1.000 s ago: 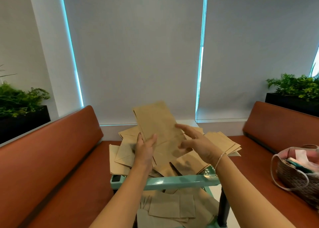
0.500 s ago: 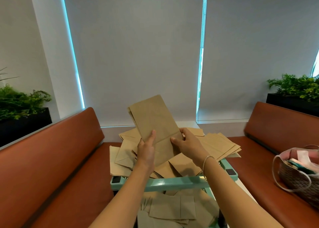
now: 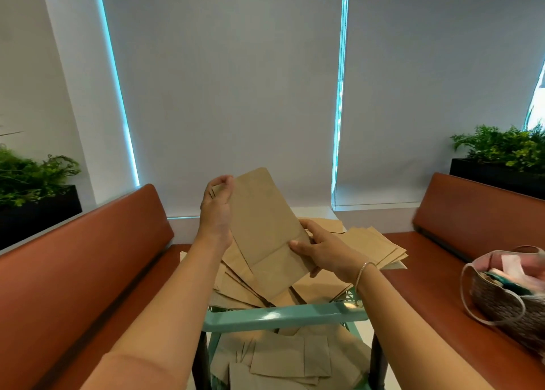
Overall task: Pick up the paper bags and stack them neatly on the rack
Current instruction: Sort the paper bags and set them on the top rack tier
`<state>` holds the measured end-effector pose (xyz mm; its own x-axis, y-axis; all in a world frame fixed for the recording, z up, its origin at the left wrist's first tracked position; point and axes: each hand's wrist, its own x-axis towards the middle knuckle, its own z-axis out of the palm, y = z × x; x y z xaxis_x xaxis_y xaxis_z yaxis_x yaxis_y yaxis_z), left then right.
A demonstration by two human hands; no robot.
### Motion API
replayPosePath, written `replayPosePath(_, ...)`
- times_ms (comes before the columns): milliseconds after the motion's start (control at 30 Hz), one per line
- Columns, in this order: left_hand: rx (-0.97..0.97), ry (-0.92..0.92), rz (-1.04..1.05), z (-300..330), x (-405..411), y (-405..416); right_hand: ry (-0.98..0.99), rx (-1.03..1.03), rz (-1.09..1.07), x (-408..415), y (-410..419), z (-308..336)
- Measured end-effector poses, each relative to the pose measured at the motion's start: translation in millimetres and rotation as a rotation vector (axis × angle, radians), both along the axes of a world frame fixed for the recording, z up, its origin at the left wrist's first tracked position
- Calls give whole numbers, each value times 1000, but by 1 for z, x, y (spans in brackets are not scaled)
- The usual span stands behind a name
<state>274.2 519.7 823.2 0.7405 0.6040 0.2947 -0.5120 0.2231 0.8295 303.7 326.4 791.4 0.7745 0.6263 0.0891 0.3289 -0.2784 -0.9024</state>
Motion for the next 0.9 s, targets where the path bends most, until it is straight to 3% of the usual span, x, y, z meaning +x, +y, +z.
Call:
replayPosePath(233, -84, -6, -25, -14, 0, -16, 33, 103, -45, -1, 7, 1)
replayPosePath(367, 19, 134, -60, -34, -5, -43, 60, 248, -133, 0, 12, 1)
replayPosePath(533, 94, 273, -109, -57, -7, -54, 20, 220, -221, 3, 12, -5)
replayPosePath(700, 192, 328, -49, -68, -5, -55, -155, -28, -403, 19, 2, -5)
replayPosePath(800, 205, 355, 4, -77, -1, -50, -388, -422, -627, 34, -16, -7)
replayPosePath(900, 167, 359, 28, -82, 3, -46, -341, -798, -688, 37, -32, -3)
